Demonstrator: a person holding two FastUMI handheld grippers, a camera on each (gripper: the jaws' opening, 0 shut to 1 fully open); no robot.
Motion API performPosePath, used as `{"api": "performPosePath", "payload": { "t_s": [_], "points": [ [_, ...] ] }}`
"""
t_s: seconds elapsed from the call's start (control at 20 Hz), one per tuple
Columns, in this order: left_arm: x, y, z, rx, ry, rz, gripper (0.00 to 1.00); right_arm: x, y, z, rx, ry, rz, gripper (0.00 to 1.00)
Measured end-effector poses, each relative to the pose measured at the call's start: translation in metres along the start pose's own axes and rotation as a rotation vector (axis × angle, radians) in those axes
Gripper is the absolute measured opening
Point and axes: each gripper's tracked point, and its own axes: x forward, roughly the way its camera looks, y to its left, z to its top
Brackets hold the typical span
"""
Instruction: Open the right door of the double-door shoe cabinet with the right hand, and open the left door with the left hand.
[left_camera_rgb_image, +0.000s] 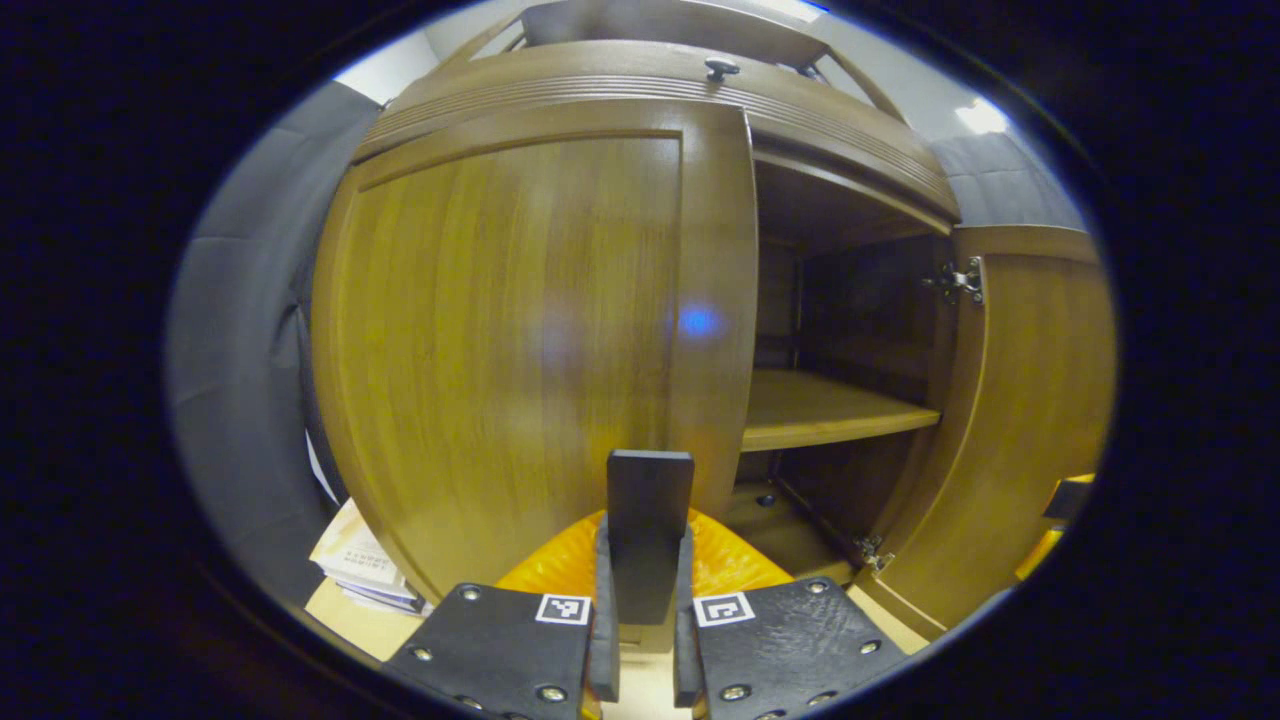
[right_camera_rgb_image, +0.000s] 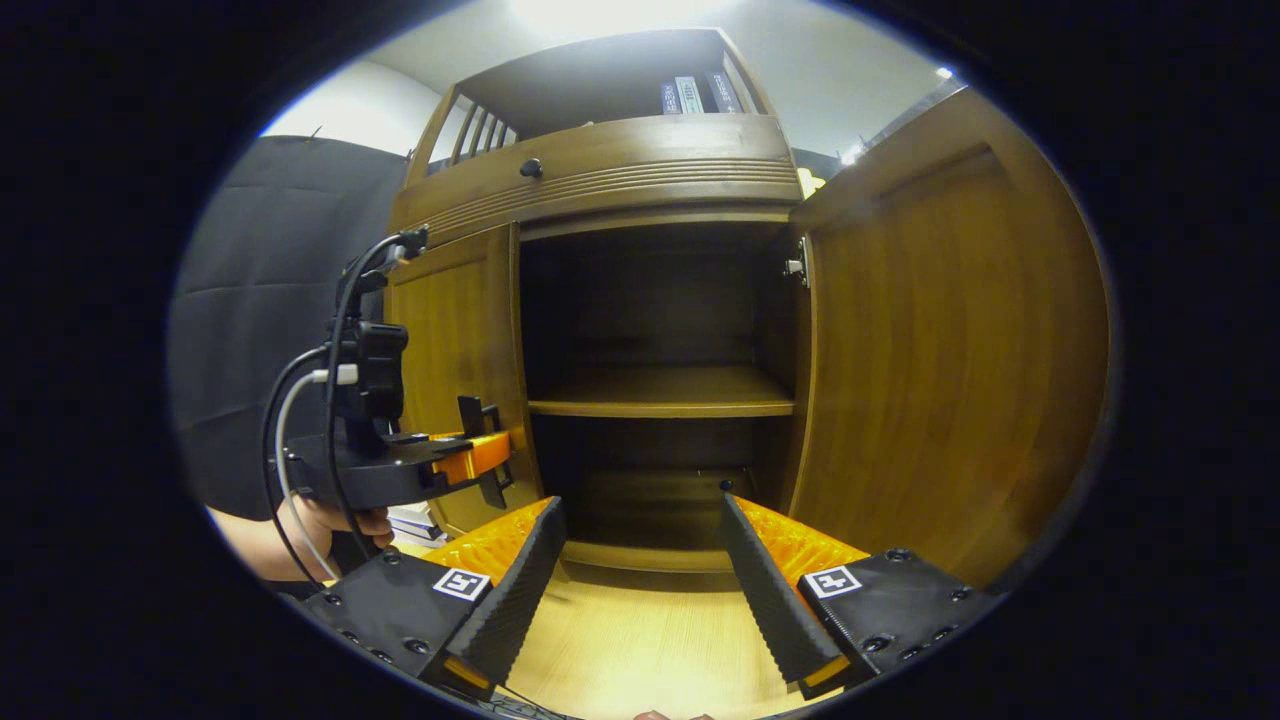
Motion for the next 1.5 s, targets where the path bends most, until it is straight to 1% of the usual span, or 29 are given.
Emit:
{"api": "performPosePath", "payload": {
  "t_s": [0.1, 0.15, 0.2, 0.25, 0.3, 0.45, 0.5, 0.55, 0.6, 0.65, 0.7, 0.8, 0.85, 0.9, 0.95, 1.0, 1.05, 1.15, 1.2, 1.25, 1.35, 1.5],
  "points": [
    [-0.003, 0.001, 0.004, 0.0, -0.007, -0.01, 0.25, -0.002, -0.001, 0.0, 0.003, -0.005, -0.013, 0.93],
    [-0.004, 0.003, 0.007, 0.004, -0.013, -0.016, 0.25, -0.003, -0.001, 0.0, 0.005, -0.006, -0.02, 0.98],
    [-0.006, 0.001, 0.008, 0.004, -0.016, -0.022, 0.25, -0.004, -0.002, 0.0, 0.006, -0.007, -0.027, 0.98],
    [-0.006, 0.001, 0.008, 0.002, -0.018, -0.026, 0.25, -0.004, -0.003, 0.0, 0.006, -0.008, -0.034, 0.93],
    [-0.008, 0.001, 0.008, 0.0, -0.019, -0.027, 0.25, -0.005, -0.003, 0.0, 0.005, -0.01, -0.043, 0.98],
    [-0.012, 0.004, 0.01, -0.004, -0.03, -0.018, 0.24, -0.007, -0.006, 0.0, 0.004, -0.011, -0.067, 0.98],
    [-0.013, 0.004, 0.009, -0.006, -0.034, -0.014, 0.23, -0.008, -0.005, -0.001, 0.006, -0.007, -0.071, 0.94],
    [-0.014, 0.004, 0.01, -0.009, -0.037, -0.011, 0.23, -0.01, -0.005, -0.001, 0.008, -0.003, -0.073, 0.98],
    [-0.016, 0.004, 0.009, -0.011, -0.039, -0.008, 0.23, -0.011, -0.005, -0.002, 0.009, 0.001, -0.074, 0.94],
    [-0.016, 0.005, 0.01, -0.012, -0.04, -0.006, 0.24, -0.012, -0.004, -0.003, 0.008, 0.003, -0.074, 0.94],
    [-0.017, 0.004, 0.01, -0.013, -0.042, -0.002, 0.24, -0.012, -0.004, -0.003, 0.003, 0.005, -0.074, 0.98],
    [-0.018, 0.006, 0.01, -0.019, -0.047, 0.011, 0.24, -0.015, -0.006, -0.005, -0.02, 0.011, -0.079, 0.98],
    [-0.018, 0.007, 0.01, -0.021, -0.05, 0.018, 0.24, -0.016, -0.008, -0.004, -0.029, 0.012, -0.083, 0.93],
    [-0.019, 0.007, 0.01, -0.025, -0.052, 0.026, 0.24, -0.017, -0.008, -0.004, -0.03, 0.011, -0.083, 0.98],
    [-0.019, 0.009, 0.01, -0.029, -0.055, 0.036, 0.24, -0.016, -0.007, -0.005, -0.028, 0.012, -0.082, 0.93],
    [-0.02, 0.009, 0.01, -0.031, -0.057, 0.041, 0.23, -0.017, -0.006, -0.005, -0.026, 0.011, -0.082, 0.93],
    [-0.02, 0.009, 0.01, -0.032, -0.058, 0.044, 0.24, -0.017, -0.005, -0.005, -0.023, 0.01, -0.083, 0.93],
    [-0.018, 0.01, 0.011, -0.049, -0.059, 0.037, 0.23, -0.017, -0.004, -0.005, -0.015, 0.007, -0.089, 0.93],
    [-0.017, 0.013, 0.015, -0.061, -0.063, 0.028, 0.23, -0.019, -0.003, -0.005, -0.009, 0.007, -0.09, 0.98],
    [-0.016, 0.016, 0.018, -0.069, -0.061, 0.02, 0.22, -0.018, -0.002, -0.006, -0.005, 0.005, -0.092, 0.93],
    [-0.02, 0.022, 0.022, -0.059, -0.065, 0.018, 0.22, -0.019, -0.001, -0.006, -0.005, 0.005, -0.094, 0.93],
    [-0.019, 0.012, 0.014, -0.051, -0.06, 0.048, 0.2, -0.022, -0.001, -0.007, -0.004, 0.009, -0.099, 0.93]
  ]
}}
